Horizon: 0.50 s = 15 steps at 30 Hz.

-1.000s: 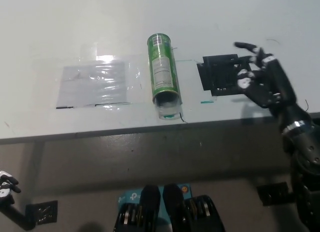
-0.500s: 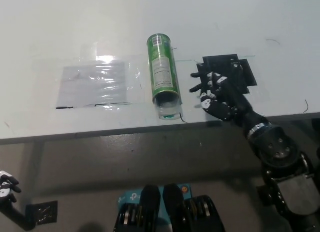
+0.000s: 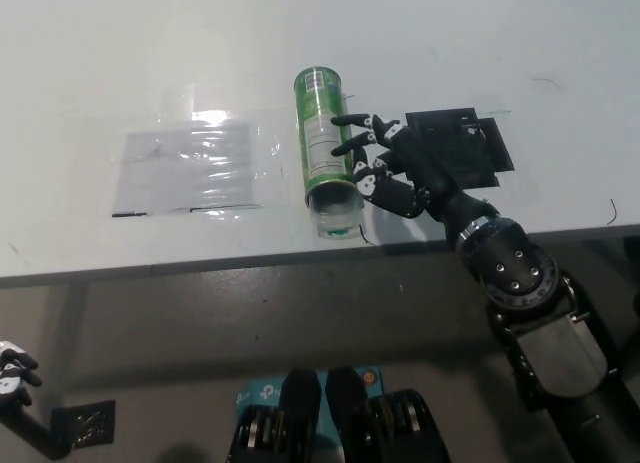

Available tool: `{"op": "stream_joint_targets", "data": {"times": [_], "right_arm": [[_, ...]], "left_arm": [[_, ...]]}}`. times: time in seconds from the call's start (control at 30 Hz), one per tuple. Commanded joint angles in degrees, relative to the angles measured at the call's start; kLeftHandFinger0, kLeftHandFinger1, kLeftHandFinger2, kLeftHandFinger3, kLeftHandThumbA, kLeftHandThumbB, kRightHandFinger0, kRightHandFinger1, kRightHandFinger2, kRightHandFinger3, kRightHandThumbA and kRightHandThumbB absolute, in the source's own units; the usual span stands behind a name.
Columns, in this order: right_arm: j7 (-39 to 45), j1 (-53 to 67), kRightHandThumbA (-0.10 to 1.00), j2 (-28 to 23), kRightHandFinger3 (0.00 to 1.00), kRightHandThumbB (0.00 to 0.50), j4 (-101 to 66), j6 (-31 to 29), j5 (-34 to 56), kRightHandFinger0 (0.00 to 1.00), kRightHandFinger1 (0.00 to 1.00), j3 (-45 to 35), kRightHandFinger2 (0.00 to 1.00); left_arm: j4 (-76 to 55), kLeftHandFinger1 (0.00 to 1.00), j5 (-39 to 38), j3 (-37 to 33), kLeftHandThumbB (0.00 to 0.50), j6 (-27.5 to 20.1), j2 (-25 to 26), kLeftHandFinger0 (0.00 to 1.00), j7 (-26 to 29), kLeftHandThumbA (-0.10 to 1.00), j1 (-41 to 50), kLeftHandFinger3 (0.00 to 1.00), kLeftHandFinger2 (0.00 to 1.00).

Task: The robot uses its right hand finger to pull out the chips tray kept inside a container in the middle of the desk

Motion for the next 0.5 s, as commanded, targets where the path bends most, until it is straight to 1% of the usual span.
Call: {"op": "stream_joint_targets", "data": {"times": [0.0, 0.03, 0.1, 0.13, 0.17, 0.2, 0.23, 0.33, 0.37, 0.4, 0.47], "right_arm": [[1.0, -3.0, -0.10, -0.3, 0.82, 0.158, -0.2, -3.9, -1.6, 0.05, 0.12, 0.1, 0.63], [1.4, -2.6, -0.10, -0.8, 0.81, 0.161, 0.3, -4.2, -1.9, 0.02, 0.10, 0.4, 0.63], [1.5, -2.1, -0.10, -1.0, 0.80, 0.165, 0.5, -4.5, -2.2, 0.02, 0.09, 0.5, 0.63], [1.7, -1.8, -0.10, -1.2, 0.80, 0.164, 0.6, -4.9, -2.5, 0.04, 0.12, 0.6, 0.63], [1.6, -1.4, -0.10, -1.4, 0.79, 0.178, 0.9, -4.5, -3.1, 0.01, 0.09, 0.8, 0.62], [1.6, -1.4, -0.10, -1.4, 0.78, 0.196, 1.0, -4.6, -3.2, 0.00, 0.08, 0.7, 0.60], [2.1, -1.3, -0.10, -1.4, 0.80, 0.172, 1.2, -3.4, -2.7, 0.02, 0.11, 0.6, 0.62], [2.1, -0.9, -0.10, -1.9, 0.80, 0.171, 2.6, -4.7, -3.1, 0.00, 0.09, 0.6, 0.61], [2.2, -0.7, -0.10, -2.1, 0.80, 0.165, 2.6, -5.2, -3.1, 0.03, 0.13, 0.6, 0.61], [2.3, -0.4, -0.10, -2.3, 0.80, 0.160, 2.6, -5.4, -3.7, 0.00, 0.08, 0.9, 0.61], [2.2, -0.3, -0.10, -2.4, 0.78, 0.163, 3.5, -6.4, -4.5, 0.00, 0.04, 1.4, 0.61]], "left_arm": [[-2.0, 0.26, -0.2, 0.6, 0.023, -0.1, 1.9, 0.24, -0.7, -0.10, -0.1, 0.64, 0.33], [-1.9, 0.26, -0.2, 0.6, 0.028, -0.2, 2.0, 0.24, -0.8, -0.10, -0.1, 0.64, 0.33], [-1.9, 0.25, -0.3, 0.6, 0.030, -0.1, 2.0, 0.24, -0.9, -0.10, -0.2, 0.64, 0.33], [-1.8, 0.25, -0.3, 0.6, 0.028, -0.2, 2.2, 0.24, -1.1, -0.10, -0.3, 0.63, 0.33], [-2.1, 0.27, -0.3, 0.7, 0.034, 0.5, 2.1, 0.25, -0.8, -0.10, -0.3, 0.63, 0.34], [-2.1, 0.27, -0.3, 0.7, 0.035, 0.5, 2.1, 0.25, -0.8, -0.10, -0.3, 0.64, 0.34], [-2.4, 0.28, -0.3, 0.8, 0.030, 0.5, 2.2, 0.26, -0.8, -0.10, -0.3, 0.64, 0.34], [-2.6, 0.27, 0.1, 0.8, 0.018, 0.9, 2.7, 0.25, -0.8, -0.10, -0.7, 0.65, 0.35], [-2.7, 0.27, -0.1, 0.9, 0.015, 1.1, 2.6, 0.25, -0.8, -0.10, -0.7, 0.65, 0.35], [-2.6, 0.27, -0.1, 0.8, 0.020, 0.9, 2.7, 0.24, -0.9, -0.10, -0.7, 0.66, 0.34], [-2.3, 0.28, 0.2, 0.6, 0.025, 0.6, 3.0, 0.24, -1.0, -0.10, -1.0, 0.65, 0.35]]}}
